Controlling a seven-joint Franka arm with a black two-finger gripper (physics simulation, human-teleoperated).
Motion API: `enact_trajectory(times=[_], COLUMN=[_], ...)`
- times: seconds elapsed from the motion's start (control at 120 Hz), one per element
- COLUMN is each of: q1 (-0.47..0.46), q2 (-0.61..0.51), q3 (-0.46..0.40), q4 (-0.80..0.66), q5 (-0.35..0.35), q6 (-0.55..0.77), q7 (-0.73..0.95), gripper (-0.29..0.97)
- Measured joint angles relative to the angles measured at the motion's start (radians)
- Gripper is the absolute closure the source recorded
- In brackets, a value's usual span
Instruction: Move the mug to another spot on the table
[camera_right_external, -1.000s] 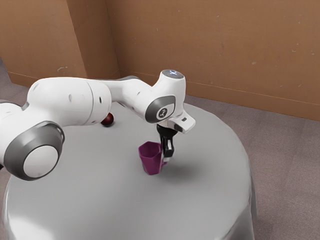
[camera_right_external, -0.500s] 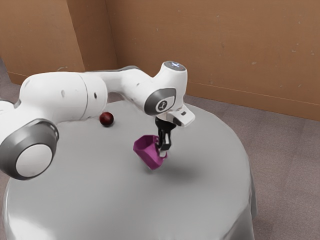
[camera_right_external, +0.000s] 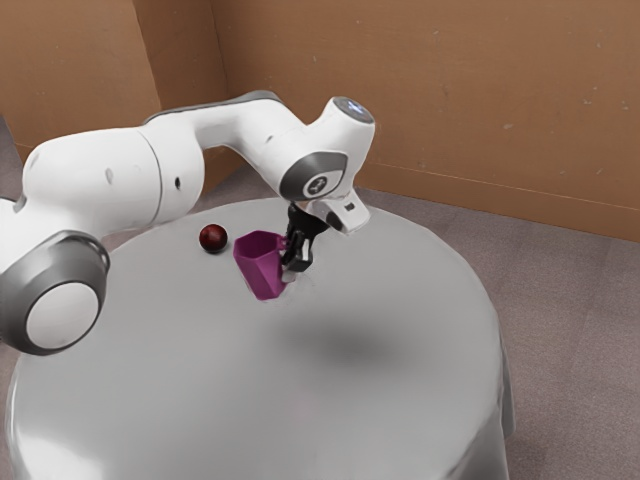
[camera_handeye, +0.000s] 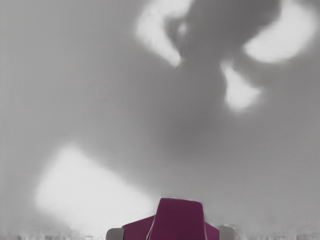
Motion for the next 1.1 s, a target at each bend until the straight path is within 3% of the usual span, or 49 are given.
enact_trajectory(times=[0.275, 1.1], q1=[0.060, 0.073], q2=[0.024, 0.156], q3=[0.000, -0.004], q4=[0.022, 0.040], q5=[0.029, 0.009], q6=[-0.034, 0.031], q7=[0.016, 0.046], gripper=[0.62, 0.62])
